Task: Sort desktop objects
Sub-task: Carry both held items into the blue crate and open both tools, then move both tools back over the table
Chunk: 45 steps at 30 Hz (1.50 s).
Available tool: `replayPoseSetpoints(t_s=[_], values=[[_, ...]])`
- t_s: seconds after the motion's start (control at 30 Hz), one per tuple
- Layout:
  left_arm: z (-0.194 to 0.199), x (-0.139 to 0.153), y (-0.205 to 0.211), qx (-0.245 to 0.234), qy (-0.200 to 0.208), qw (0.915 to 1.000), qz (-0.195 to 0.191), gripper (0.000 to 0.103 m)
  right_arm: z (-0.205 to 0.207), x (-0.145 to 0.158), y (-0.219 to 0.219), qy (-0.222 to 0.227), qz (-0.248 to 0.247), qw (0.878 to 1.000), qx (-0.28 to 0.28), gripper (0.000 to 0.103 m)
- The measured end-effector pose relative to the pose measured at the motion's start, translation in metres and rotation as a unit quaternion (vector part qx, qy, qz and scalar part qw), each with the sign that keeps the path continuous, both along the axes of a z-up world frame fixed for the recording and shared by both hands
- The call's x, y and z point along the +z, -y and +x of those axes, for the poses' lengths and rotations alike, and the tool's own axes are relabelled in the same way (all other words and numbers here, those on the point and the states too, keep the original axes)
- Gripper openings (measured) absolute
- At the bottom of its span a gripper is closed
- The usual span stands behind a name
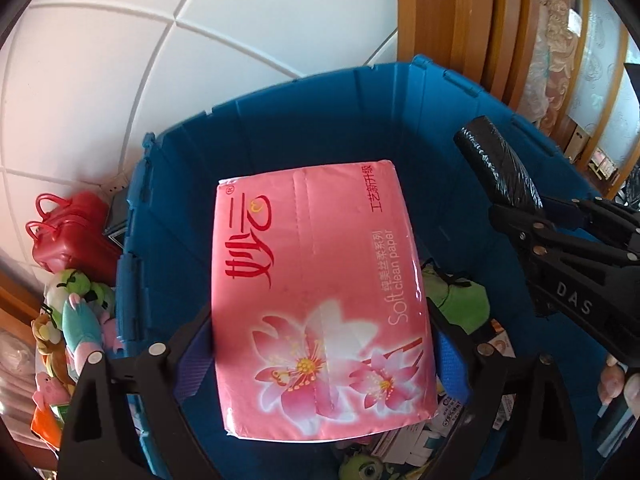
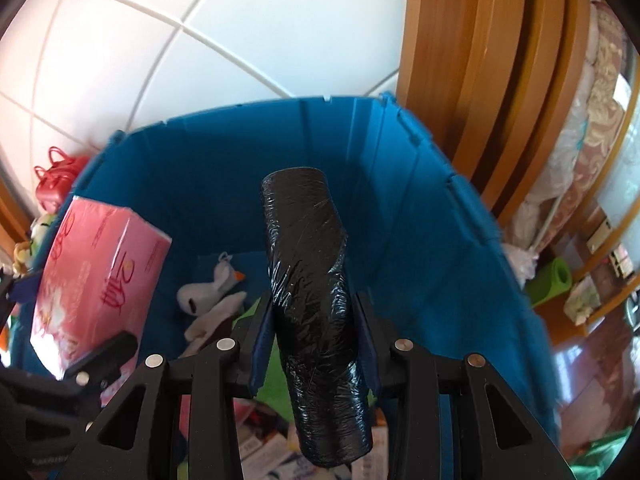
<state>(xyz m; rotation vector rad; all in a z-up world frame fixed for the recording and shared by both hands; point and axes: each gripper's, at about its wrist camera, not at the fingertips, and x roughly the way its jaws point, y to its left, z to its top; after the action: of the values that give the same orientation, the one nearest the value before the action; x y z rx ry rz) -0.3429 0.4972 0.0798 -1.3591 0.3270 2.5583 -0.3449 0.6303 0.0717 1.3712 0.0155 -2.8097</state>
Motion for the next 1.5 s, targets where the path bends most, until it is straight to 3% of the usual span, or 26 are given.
replayPoseSetpoints(t_s=[0.2, 0.33, 0.37, 0.4, 0.43, 0.47, 0.6, 0.8, 1.03, 1.3, 1.5], values=[[-0.009, -0.010, -0.004, 0.006, -0.010, 0.9998, -0.018, 0.093, -0.029, -0.024, -0.004, 0.016, 0.014, 1.000, -0.013, 0.037], [-0.010, -0.011, -0.004, 0.003, -0.011, 0.9999, -0.013, 0.093, -0.030, -0.024, -0.003, -0.009, 0.034, 0.999, -0.015, 0.042], [-0.010, -0.011, -0.005, 0.002, -0.011, 0.9999, -0.012, 0.093, -0.031, -0.022, -0.003, -0.016, 0.037, 0.999, -0.016, 0.062], [-0.012, -0.011, -0.005, 0.002, -0.010, 0.9999, -0.010, 0.093, -0.031, -0.019, -0.003, -0.024, 0.041, 0.999, -0.019, 0.075], [-0.013, -0.010, -0.005, 0.002, -0.007, 0.9999, -0.009, 0.093, -0.030, -0.015, -0.004, -0.032, 0.039, 0.998, -0.022, 0.099], [-0.012, -0.009, -0.004, 0.003, -0.006, 1.0000, -0.006, 0.093, -0.028, -0.011, -0.004, -0.040, 0.035, 0.998, -0.024, 0.103], [-0.007, -0.002, -0.002, 0.000, -0.013, 0.9999, -0.007, 0.093, -0.026, -0.003, -0.001, -0.044, 0.044, 0.998, -0.024, 0.103], [0.007, 0.008, 0.007, -0.003, -0.016, 0.9998, -0.011, 0.093, -0.014, 0.000, 0.005, -0.011, 0.052, 0.998, -0.022, 0.103], [0.035, 0.036, 0.036, -0.005, -0.027, 0.9993, 0.026, 0.093, 0.020, 0.024, 0.016, -0.002, 0.048, 0.999, -0.019, 0.103], [0.097, 0.081, 0.097, -0.004, -0.100, 0.9912, 0.087, 0.093, 0.089, 0.065, 0.057, -0.045, 0.070, 0.996, 0.010, 0.103], [0.150, 0.093, 0.167, -0.008, -0.146, 0.9794, 0.139, 0.093, 0.159, 0.088, 0.105, -0.094, 0.035, 0.994, 0.039, 0.103]])
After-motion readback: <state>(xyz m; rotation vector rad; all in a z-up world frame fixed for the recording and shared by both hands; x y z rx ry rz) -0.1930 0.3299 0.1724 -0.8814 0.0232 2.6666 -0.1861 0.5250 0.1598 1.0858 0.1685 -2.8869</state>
